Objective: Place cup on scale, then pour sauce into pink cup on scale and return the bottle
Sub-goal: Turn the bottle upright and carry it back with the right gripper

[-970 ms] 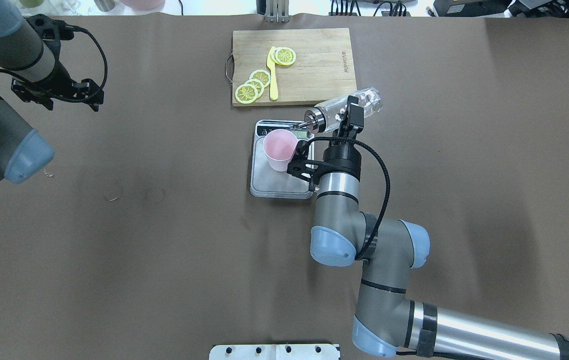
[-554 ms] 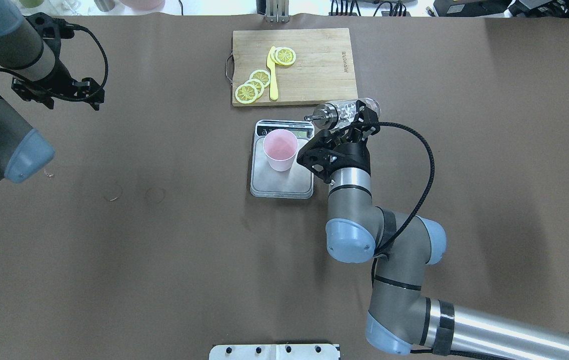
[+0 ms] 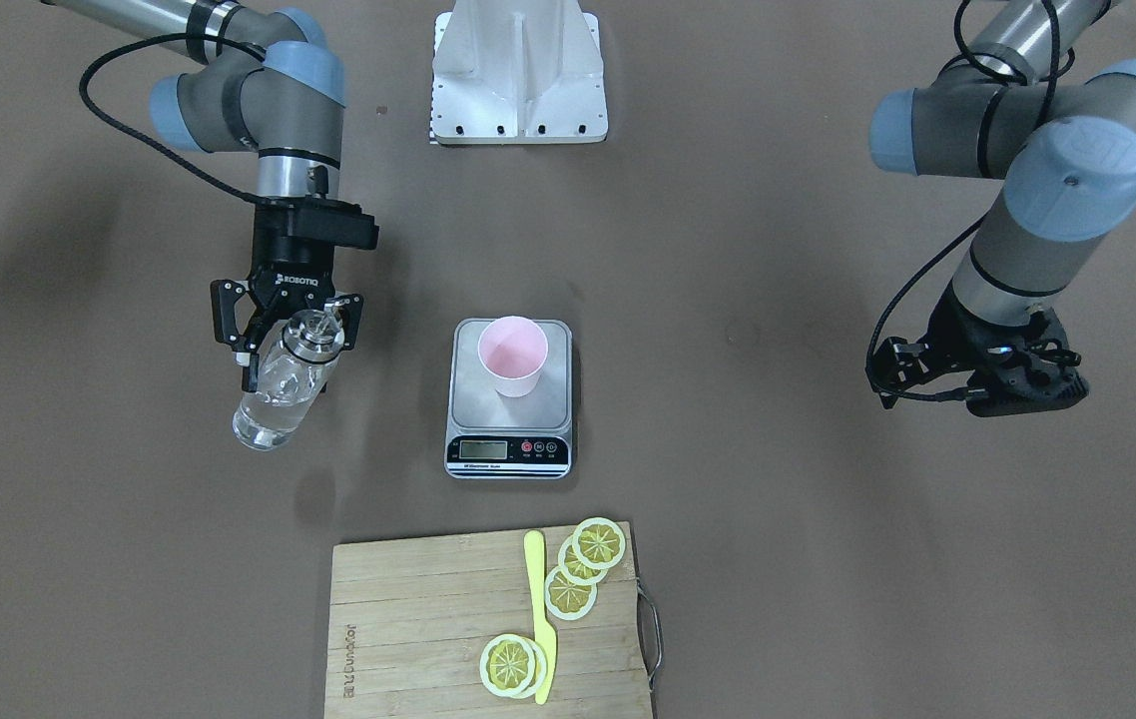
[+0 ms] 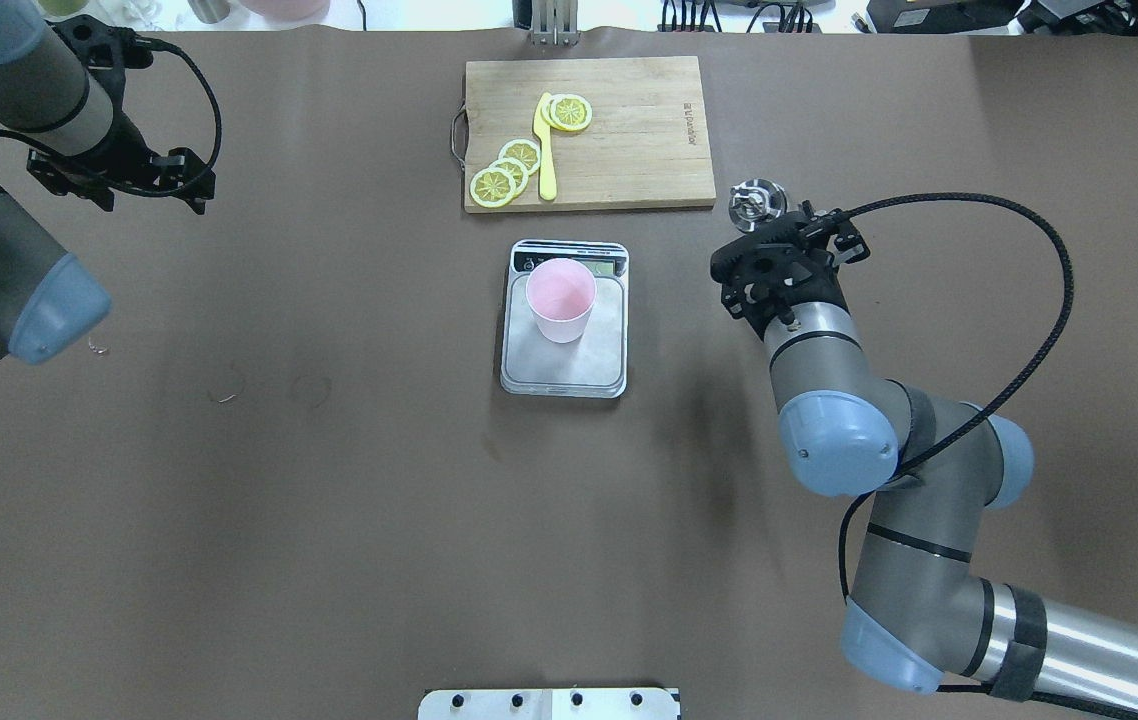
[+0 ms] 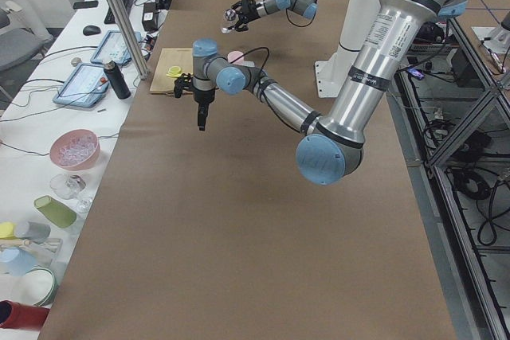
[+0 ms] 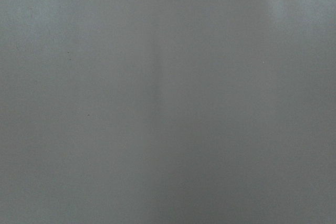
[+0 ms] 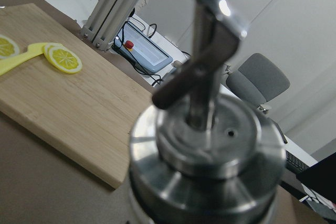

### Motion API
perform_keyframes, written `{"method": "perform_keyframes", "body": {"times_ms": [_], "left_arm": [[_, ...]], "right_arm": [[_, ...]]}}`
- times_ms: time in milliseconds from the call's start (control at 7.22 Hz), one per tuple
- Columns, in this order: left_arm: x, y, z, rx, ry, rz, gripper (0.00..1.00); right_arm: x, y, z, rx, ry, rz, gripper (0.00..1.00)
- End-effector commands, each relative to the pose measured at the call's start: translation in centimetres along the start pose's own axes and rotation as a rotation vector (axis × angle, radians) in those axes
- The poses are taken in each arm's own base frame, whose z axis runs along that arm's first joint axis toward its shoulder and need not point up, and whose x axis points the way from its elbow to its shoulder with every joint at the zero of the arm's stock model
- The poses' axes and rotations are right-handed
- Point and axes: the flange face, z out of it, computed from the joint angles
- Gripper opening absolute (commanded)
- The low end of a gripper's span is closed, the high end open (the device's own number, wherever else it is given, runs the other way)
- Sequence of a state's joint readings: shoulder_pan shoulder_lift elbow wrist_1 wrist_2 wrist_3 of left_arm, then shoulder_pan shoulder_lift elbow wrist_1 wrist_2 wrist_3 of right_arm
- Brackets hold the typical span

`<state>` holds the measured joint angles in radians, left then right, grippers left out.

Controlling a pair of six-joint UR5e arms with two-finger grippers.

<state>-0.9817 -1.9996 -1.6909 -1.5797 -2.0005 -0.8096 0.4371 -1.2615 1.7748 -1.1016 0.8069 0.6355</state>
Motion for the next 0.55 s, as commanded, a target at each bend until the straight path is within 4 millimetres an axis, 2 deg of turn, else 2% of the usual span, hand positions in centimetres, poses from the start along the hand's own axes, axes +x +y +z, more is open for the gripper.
{"method": "perform_keyframes", "body": {"times_ms": [0, 139, 277, 416], "left_arm": [[0.3, 0.1, -0.7, 0.011, 0.009, 0.003, 0.99], [0.4, 0.1, -0.8, 0.012, 0.010, 0.002, 0.99], [0.5, 0.2, -1.1, 0.017, 0.013, 0.003, 0.99], [0.6, 0.2, -1.3, 0.020, 0.016, 0.005, 0.99]], "right_arm": [[6.2, 3.8, 1.5, -0.029, -0.074, 0.210, 0.00], [9.1, 5.0, 2.2, -0.046, -0.107, 0.274, 0.00], [11.0, 5.6, 2.9, -0.080, -0.113, 0.331, 0.00], [12.7, 5.5, 3.8, -0.132, -0.142, 0.397, 0.00]]}}
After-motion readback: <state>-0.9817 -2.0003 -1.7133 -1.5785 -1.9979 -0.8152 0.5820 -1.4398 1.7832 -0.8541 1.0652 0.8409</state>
